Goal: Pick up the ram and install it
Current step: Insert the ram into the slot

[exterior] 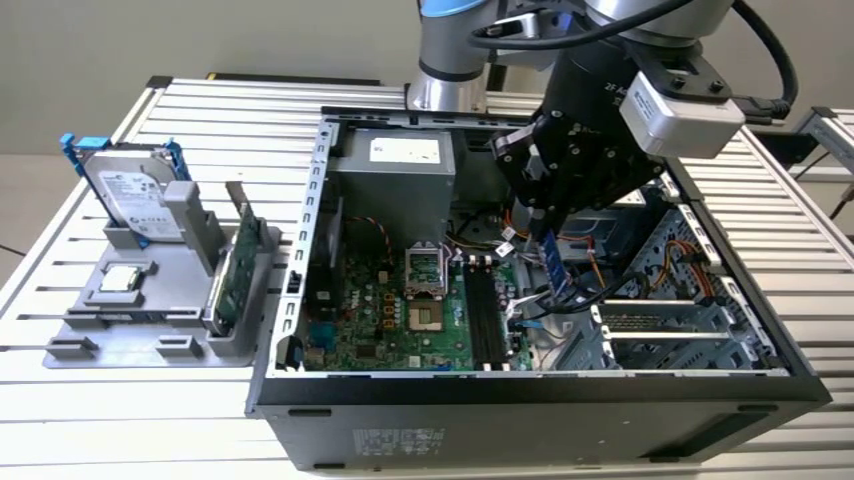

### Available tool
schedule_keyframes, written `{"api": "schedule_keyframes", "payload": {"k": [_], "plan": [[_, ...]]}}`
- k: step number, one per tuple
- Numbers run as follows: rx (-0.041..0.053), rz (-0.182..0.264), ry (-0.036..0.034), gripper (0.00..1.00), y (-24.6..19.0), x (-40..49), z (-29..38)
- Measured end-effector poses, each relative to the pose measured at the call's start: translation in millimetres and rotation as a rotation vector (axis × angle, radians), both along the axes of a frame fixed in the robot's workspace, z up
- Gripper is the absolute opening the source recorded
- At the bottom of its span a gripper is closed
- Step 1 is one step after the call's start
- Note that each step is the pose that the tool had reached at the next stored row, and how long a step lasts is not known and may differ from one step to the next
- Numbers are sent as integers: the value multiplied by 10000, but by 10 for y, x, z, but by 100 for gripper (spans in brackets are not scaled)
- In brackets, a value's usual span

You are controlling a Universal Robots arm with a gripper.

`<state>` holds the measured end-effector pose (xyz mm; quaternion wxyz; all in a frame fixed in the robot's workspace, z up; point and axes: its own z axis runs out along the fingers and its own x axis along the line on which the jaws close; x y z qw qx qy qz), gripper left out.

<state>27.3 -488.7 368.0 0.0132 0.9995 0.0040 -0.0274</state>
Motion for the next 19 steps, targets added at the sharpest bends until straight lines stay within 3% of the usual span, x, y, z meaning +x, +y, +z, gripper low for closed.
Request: {"api": "schedule_keyframes", "payload": {"k": [7, 19], "plan": [[56, 2, -44, 0, 0, 2, -5], [55, -3, -83, 0, 8, 32, -7]]}}
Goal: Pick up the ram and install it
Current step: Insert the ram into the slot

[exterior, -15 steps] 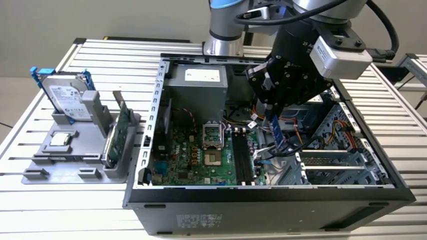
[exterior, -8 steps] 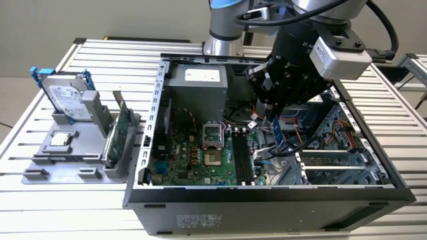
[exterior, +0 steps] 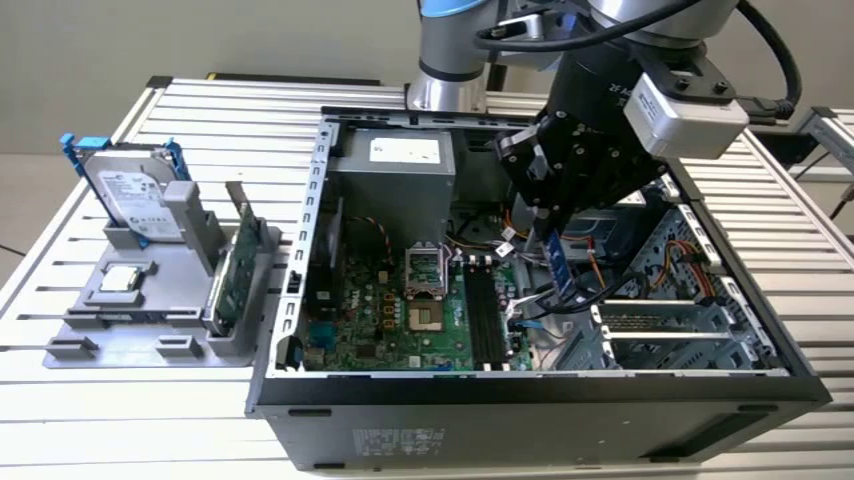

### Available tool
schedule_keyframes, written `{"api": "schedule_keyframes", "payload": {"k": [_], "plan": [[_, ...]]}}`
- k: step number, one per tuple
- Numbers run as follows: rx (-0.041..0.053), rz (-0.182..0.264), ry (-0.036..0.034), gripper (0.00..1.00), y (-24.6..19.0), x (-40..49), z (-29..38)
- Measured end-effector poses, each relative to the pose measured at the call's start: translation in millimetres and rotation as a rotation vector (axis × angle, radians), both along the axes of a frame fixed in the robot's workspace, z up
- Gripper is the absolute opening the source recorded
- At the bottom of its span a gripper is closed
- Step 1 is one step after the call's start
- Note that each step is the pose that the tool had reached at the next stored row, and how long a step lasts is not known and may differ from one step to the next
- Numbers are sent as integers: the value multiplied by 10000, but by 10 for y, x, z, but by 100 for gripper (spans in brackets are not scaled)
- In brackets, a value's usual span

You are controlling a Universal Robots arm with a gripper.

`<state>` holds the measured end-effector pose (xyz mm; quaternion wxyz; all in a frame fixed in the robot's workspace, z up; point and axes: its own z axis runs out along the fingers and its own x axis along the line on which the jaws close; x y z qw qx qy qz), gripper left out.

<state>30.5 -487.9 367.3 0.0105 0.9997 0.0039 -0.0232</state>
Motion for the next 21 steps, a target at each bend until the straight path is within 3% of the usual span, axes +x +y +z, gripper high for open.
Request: {"api": "schedule_keyframes", "payload": {"k": [12, 21], "plan": [[-2, -5, -3, 0, 1, 20, -18], [-2, -135, -61, 0, 1, 20, -69]]}}
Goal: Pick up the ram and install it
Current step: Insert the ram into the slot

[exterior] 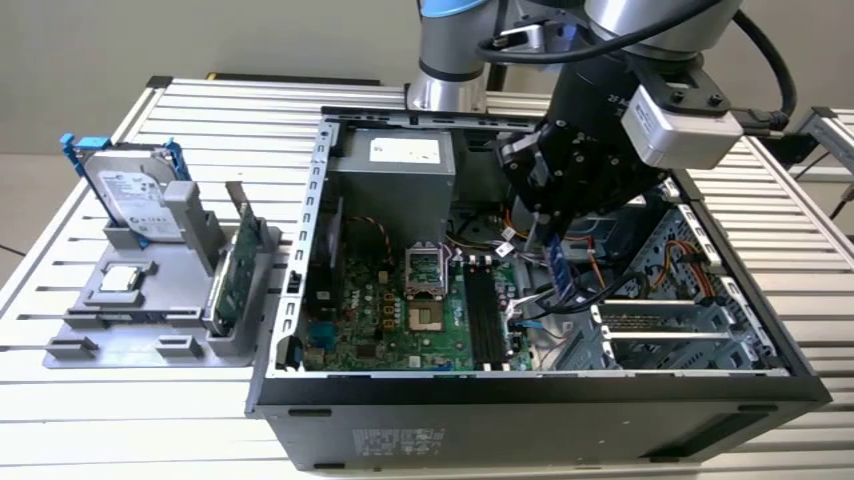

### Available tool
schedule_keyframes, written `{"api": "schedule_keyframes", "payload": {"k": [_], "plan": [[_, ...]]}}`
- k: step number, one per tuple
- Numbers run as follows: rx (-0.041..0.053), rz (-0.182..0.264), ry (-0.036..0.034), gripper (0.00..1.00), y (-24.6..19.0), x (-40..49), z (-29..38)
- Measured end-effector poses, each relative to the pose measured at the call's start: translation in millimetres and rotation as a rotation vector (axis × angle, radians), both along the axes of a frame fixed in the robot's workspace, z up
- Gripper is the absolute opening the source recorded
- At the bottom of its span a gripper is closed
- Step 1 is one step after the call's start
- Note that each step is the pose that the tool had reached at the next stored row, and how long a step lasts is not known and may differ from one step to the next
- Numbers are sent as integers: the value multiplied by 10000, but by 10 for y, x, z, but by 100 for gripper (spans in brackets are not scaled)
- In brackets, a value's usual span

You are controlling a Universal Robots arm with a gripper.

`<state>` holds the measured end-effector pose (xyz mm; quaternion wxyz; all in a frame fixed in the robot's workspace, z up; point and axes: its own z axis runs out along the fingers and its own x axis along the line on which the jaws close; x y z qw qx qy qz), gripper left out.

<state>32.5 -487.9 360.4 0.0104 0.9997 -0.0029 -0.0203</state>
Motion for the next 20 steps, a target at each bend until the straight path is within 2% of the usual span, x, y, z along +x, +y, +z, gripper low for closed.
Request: {"api": "schedule_keyframes", "payload": {"k": [10, 20], "plan": [[-1, -274, -38, 0, 7, 0, -73], [0, -306, -44, 0, 54, 5, -159]]}}
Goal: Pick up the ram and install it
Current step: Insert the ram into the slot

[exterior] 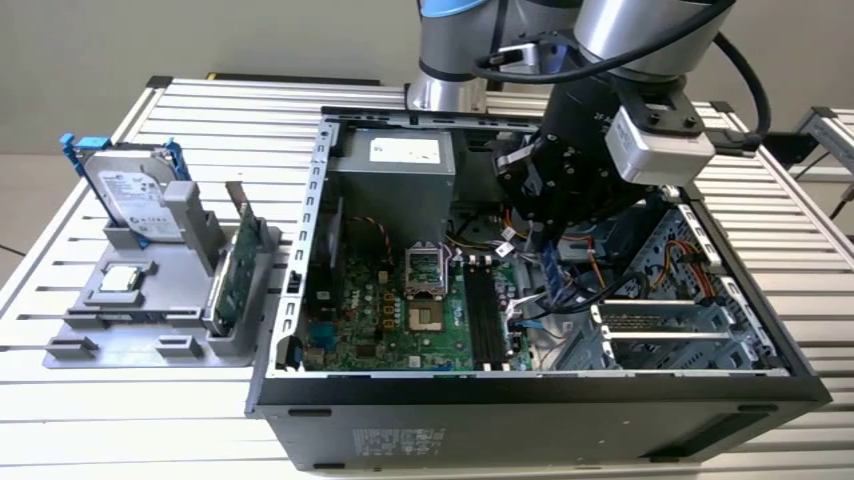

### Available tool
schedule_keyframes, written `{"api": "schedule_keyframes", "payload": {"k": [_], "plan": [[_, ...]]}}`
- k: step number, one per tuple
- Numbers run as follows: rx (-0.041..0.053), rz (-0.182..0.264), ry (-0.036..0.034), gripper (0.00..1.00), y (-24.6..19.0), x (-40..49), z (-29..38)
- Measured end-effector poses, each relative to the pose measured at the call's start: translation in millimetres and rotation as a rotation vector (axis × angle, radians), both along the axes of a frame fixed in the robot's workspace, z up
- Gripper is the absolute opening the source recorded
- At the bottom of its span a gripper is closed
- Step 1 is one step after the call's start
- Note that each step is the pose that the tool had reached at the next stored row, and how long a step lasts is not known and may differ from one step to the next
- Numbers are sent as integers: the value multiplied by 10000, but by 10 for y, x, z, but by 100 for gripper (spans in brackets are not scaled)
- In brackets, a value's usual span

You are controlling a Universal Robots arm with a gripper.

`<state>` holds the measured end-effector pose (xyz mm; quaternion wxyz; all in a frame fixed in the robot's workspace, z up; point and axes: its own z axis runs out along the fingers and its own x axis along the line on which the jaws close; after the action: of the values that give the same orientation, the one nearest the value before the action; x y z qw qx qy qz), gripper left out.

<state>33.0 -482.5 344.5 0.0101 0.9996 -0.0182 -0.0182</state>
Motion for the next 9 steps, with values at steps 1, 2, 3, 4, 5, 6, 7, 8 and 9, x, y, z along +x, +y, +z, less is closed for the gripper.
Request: {"api": "schedule_keyframes", "payload": {"k": [1, 2, 3, 4, 5, 6, 7, 8, 9], "plan": [[1, 0, 0, 0, 8, 1, -6], [0, 0, 0, 0, 15, 3, -11], [1, -1, 0, 0, 22, 4, -16], [0, -2, 0, 0, 28, 6, -20], [1, -1, 0, 0, 34, 9, -24], [0, 0, 0, 0, 41, 13, -28], [0, -1, 0, 0, 48, 16, -33], [0, 0, 0, 0, 55, 20, -37], [0, 0, 0, 0, 62, 24, -41]]}}
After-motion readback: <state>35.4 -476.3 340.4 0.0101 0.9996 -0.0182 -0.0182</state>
